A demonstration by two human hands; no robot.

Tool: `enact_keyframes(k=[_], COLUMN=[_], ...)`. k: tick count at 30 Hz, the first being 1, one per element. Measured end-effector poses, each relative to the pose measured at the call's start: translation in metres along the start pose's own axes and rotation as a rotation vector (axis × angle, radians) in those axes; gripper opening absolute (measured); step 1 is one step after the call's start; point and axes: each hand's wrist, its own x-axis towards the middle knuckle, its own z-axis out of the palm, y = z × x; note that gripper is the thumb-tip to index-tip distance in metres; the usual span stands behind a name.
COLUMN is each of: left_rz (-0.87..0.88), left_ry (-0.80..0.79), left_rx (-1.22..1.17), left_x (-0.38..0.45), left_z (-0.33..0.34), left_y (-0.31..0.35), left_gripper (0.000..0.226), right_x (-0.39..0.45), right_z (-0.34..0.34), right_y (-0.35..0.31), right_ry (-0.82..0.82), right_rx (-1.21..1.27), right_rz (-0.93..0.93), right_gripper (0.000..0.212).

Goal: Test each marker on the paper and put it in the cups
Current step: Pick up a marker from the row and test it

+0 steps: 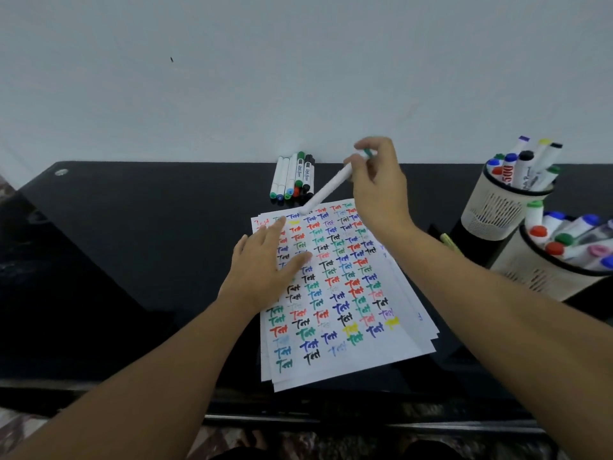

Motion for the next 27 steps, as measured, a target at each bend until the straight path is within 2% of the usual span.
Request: enact_keyframes(k=[2,5,8,10,12,15,17,18,20,24,25,27], left_rz=[-0.004,0.036,0.129,0.164,0.179,0.187,0.201,0.224,0.262,0.262,0.28,0.313], left_ry=[0.041,0.117,0.168,0.183,0.193,0.204,0.221,0.238,0.272,0.313,0.321,0.331], left_rx=[-0.032,-0.058,-0.038,-0.016,0.002,0.046,0.066,0.068,0.061,0.029,0.038,0.056], left_x=[-0.001,-0.004,-0.006,-0.006,-0.007,-0.006,-0.005,-0.005,-0.006,-0.006,-0.006,-0.006], left_z=[-0.001,-0.002,-0.001,0.001,0.002,0.004,0.005,0.006,0.007,0.008,0.008,0.009], left_y=[0.002,0.004,0.001,-0.003,-0.004,-0.005,-0.006,-0.007,-0.009,-0.011,-0.011,-0.012], left_gripper=[0.083,0.068,0.044,0.036,0.035,0.034,0.032,0.029,0.026,0.031,0.032,0.032], right_x=[-0.014,-0.033,-0.045,-0.046,-0.043,-0.042,-0.042,-0.042,-0.043,-0.039,-0.039,-0.04], right_z=[0.0,0.0,-0.001,-0.002,-0.006,-0.012,-0.01,-0.007,0.002,0.001,0.0,-0.003], right_y=[0.003,0.007,0.012,0.018,0.026,0.033,0.03,0.026,0.021,0.012,0.013,0.017], right_ry=[-0.01,-0.072,-0.149,-0.203,-0.264,-0.308,-0.441,-0.538,-0.697,-0.808,-0.833,-0.874], right_rx=[0.187,0.329,0.331,0.243,-0.054,-0.526,-0.717,-0.8,-0.885,-0.879,-0.881,-0.91], right_rz=[0.191,0.343,0.422,0.44,0.339,-0.069,-0.347,-0.424,-0.458,-0.373,-0.35,-0.346], right_gripper=[0.007,0.006,0.008,0.009,0.014,0.032,0.034,0.032,0.025,0.009,0.01,0.027])
